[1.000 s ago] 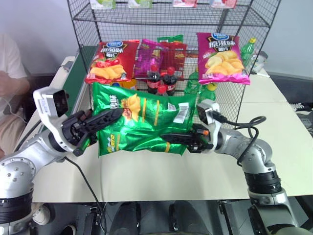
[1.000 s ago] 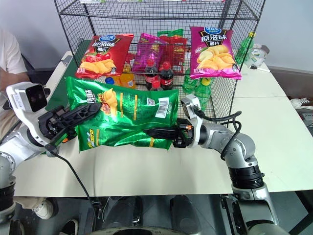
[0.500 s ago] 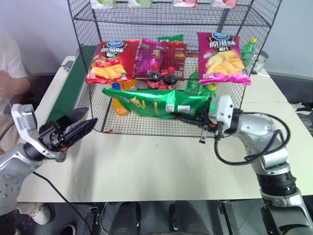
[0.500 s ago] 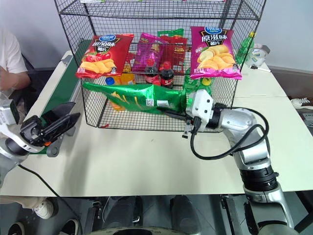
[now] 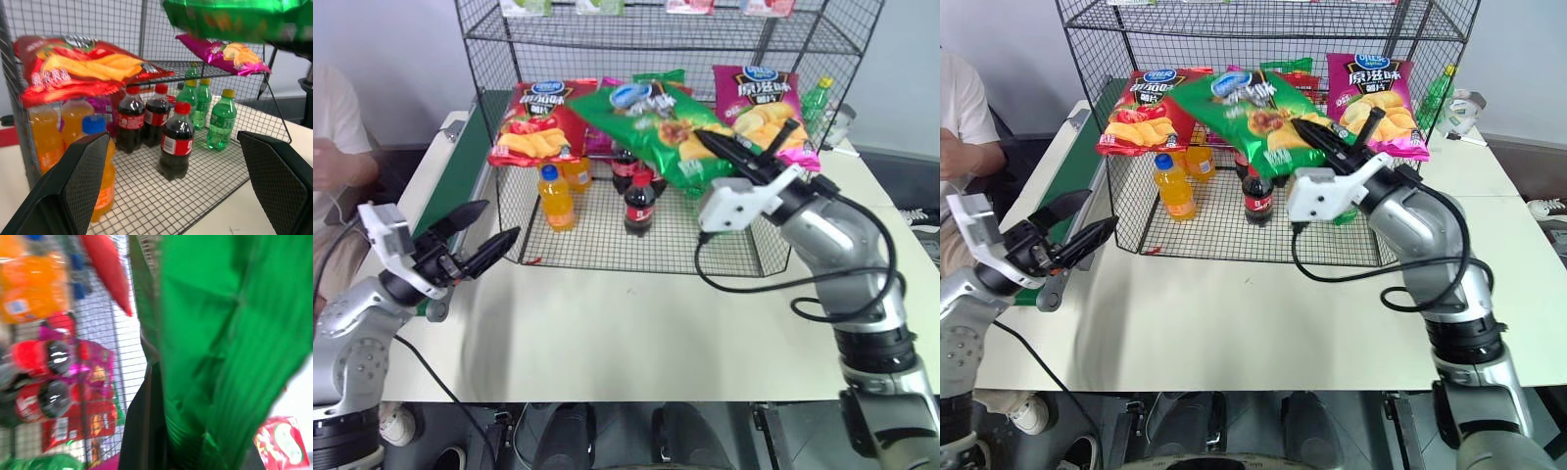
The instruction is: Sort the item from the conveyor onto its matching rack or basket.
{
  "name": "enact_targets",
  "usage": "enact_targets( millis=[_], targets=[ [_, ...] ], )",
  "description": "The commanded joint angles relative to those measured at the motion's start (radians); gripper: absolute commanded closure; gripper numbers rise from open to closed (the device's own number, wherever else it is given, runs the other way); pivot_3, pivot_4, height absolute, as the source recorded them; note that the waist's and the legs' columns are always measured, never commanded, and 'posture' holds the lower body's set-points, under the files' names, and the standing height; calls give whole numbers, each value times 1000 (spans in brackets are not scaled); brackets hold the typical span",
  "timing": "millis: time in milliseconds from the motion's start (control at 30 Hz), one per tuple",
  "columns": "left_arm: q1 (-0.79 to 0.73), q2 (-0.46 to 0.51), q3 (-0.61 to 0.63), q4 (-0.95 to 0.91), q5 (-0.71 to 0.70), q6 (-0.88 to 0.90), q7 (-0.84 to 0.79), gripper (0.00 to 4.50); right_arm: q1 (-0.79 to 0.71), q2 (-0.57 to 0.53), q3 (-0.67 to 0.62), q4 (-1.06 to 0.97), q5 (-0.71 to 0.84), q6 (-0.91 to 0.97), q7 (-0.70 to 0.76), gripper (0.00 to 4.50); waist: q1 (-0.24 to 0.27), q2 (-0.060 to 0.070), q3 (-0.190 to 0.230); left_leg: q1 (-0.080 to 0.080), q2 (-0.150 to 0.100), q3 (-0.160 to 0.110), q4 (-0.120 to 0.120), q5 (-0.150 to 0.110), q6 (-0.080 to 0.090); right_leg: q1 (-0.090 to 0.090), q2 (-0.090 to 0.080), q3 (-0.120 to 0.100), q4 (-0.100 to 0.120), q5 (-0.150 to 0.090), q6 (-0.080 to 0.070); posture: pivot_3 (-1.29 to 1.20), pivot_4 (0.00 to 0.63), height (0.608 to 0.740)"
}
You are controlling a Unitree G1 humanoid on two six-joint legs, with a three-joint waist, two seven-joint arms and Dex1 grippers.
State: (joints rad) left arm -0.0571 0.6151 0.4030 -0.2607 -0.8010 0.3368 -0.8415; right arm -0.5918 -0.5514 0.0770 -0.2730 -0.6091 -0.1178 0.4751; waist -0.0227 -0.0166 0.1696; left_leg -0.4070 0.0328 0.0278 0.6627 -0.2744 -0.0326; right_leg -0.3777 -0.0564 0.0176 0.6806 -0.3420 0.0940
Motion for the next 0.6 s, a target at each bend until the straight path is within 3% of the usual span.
enact_targets(
  millis=[33, 600],
  targets=[
    [5, -18, 8, -55, 15, -26, 28, 43, -58, 9, 20, 86, -104, 88, -66, 4500, 2, 0, 0, 0, 0, 0, 0, 0, 0, 0, 0, 0, 0, 0, 0, 0, 150, 739],
    [53, -76, -15, -108, 97, -65, 106, 43, -186, 193, 120, 338, -151, 376, -192, 4500, -20, 0, 0, 0, 0, 0, 0, 0, 0, 0, -1, 0, 1, 0, 0, 0, 150, 739]
  ],
)
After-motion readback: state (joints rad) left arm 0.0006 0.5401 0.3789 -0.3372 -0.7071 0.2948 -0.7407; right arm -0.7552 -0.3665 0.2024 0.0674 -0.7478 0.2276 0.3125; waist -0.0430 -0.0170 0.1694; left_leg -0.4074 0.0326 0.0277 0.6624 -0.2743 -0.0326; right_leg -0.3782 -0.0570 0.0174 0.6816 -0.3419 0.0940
